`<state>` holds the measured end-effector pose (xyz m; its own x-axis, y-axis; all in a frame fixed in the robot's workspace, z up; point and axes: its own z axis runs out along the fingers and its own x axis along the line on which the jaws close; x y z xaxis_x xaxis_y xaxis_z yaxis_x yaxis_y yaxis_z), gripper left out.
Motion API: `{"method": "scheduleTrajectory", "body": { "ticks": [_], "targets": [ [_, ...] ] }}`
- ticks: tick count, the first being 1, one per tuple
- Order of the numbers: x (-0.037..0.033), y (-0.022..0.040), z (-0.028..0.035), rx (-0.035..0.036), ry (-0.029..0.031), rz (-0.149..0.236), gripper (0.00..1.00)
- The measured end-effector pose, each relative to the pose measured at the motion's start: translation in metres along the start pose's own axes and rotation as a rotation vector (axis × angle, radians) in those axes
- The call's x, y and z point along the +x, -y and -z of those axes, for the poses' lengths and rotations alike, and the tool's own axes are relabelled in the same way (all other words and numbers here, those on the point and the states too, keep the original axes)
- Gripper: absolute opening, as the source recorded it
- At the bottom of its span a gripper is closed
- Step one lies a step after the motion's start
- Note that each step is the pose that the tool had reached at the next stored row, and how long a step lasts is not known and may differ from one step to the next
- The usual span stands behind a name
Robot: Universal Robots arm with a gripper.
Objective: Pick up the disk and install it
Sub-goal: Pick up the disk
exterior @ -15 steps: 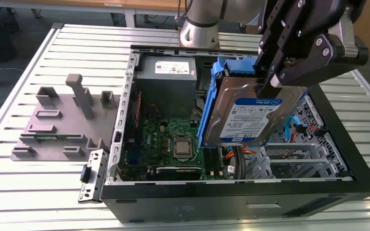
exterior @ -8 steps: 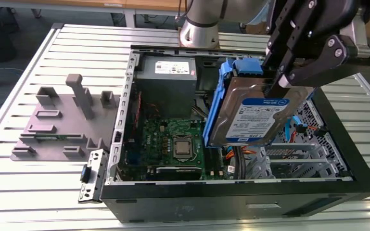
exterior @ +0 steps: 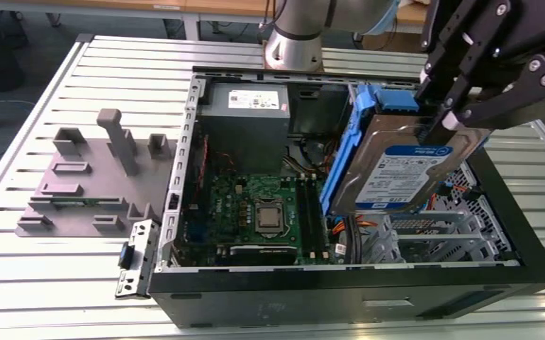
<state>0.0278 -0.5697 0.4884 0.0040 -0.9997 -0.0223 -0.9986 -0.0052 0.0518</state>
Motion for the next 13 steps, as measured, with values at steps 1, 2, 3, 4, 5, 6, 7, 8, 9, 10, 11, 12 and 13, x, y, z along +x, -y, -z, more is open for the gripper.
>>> {"method": "scheduleTrajectory", "body": {
  "ticks": [1,2,3,4,5,6,7,8,9,10,11,12,13],
  "targets": [
    [0.0,0.0036,0.0001,-0.0004,0.0001,0.0,0.35],
    [0.0,0.0075,0.0003,-0.0008,0.0,0.0,0.35],
    [0.0,0.0114,0.0005,-0.0012,-0.0001,0.0,0.35],
    [0.0001,0.0154,0.0006,-0.0015,0.0001,0.0,0.35],
    [0.0001,0.0191,0.0007,-0.0019,0.0,0.0,0.35],
    [0.0001,0.0229,0.0008,-0.0022,0.0001,0.0,0.35],
    [0.0001,0.0267,0.001,-0.0025,-0.0001,0.0,0.35],
    [0.0001,0.0305,0.0009,-0.0029,0.0001,0.0,0.35],
    [0.0002,0.0343,0.0009,-0.0033,0.0002,0.0,0.35],
    [0.0001,0.038,0.0009,-0.0036,0.0001,0.0,0.35],
    [0.0002,0.0412,0.0007,-0.0038,0.0003,0.0,0.35],
    [0.0002,0.0445,0.0005,-0.0039,0.0001,0.0,0.35],
    [0.0004,0.0478,0.0004,-0.004,0.0,0.0,0.35]
  ]
}}
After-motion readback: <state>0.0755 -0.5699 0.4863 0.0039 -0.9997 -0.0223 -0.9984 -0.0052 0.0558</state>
